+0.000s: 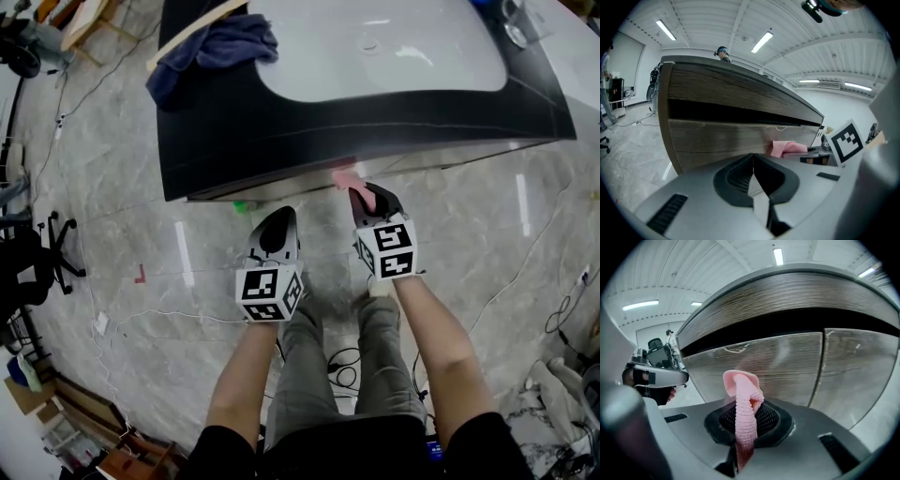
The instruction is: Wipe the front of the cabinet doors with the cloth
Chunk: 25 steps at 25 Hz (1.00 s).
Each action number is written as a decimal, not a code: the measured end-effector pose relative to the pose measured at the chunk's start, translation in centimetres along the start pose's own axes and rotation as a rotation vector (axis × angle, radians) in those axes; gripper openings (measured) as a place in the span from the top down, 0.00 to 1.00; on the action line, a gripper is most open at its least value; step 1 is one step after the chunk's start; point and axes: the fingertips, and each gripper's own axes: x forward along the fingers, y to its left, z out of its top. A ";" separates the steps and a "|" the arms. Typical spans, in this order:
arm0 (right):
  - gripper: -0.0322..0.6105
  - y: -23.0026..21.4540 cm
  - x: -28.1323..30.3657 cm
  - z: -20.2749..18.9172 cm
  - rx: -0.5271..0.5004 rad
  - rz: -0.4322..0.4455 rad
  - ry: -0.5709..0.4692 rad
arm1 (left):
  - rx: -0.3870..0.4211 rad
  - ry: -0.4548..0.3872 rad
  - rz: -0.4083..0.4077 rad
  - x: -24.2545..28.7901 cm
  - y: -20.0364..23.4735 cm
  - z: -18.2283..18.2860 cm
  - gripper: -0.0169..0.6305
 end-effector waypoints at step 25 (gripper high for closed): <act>0.89 -0.8 -2.7 -2.8 0.016 0.001 0.032 | 0.011 0.028 -0.030 1.5 -2.0 -1.6 0.96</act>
